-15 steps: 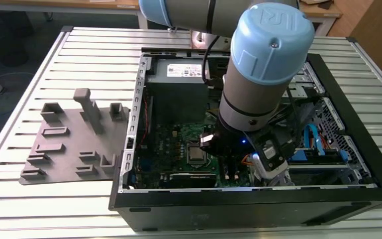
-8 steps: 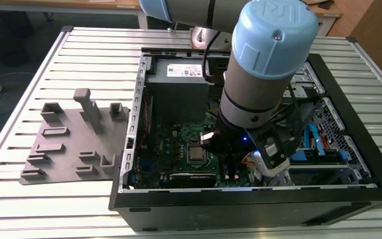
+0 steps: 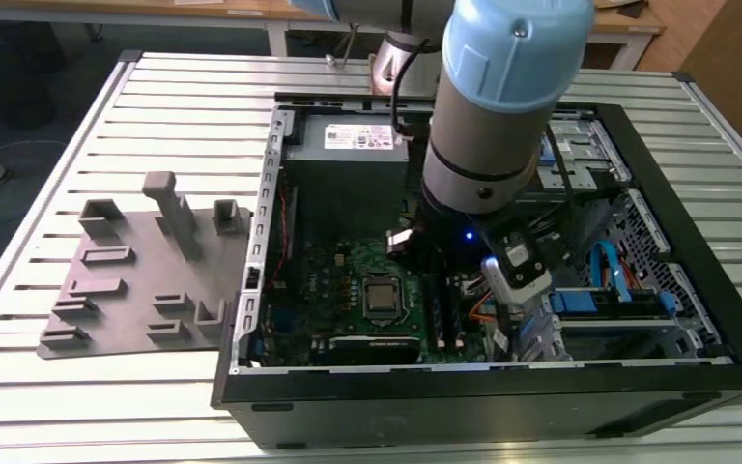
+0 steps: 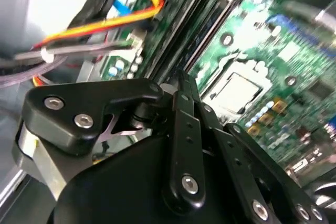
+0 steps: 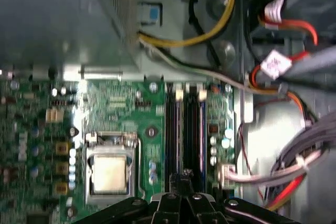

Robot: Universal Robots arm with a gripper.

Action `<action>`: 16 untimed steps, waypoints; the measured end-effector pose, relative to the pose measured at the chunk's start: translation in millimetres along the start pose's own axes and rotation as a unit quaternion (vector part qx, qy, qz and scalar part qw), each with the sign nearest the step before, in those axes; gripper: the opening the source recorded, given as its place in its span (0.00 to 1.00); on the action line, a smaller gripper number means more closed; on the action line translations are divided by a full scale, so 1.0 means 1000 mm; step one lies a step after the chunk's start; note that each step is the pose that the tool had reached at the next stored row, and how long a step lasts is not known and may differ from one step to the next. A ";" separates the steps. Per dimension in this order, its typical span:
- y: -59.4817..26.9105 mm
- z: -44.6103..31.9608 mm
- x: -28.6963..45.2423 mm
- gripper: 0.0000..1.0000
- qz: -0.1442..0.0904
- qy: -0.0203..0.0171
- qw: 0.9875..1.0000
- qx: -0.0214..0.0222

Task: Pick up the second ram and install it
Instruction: 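Press down the second ram until it locks into place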

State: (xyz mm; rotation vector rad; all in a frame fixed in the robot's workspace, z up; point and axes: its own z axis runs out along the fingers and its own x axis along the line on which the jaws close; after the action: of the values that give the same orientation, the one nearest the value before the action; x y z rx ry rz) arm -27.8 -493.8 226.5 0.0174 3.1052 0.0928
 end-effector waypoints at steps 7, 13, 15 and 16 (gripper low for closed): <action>0.0042 -0.0159 -0.0005 0.07 0.000 0.000 1.000 0.000; 0.0046 -0.0224 -0.0008 0.07 0.000 0.000 1.000 0.000; 0.0046 -0.0226 -0.0008 0.07 0.000 0.000 1.000 0.000; 0.0046 -0.0226 -0.0008 0.07 0.000 0.000 1.000 0.000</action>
State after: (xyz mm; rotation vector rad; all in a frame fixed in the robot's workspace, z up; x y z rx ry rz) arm -27.8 -490.6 249.3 0.0172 3.1051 0.0917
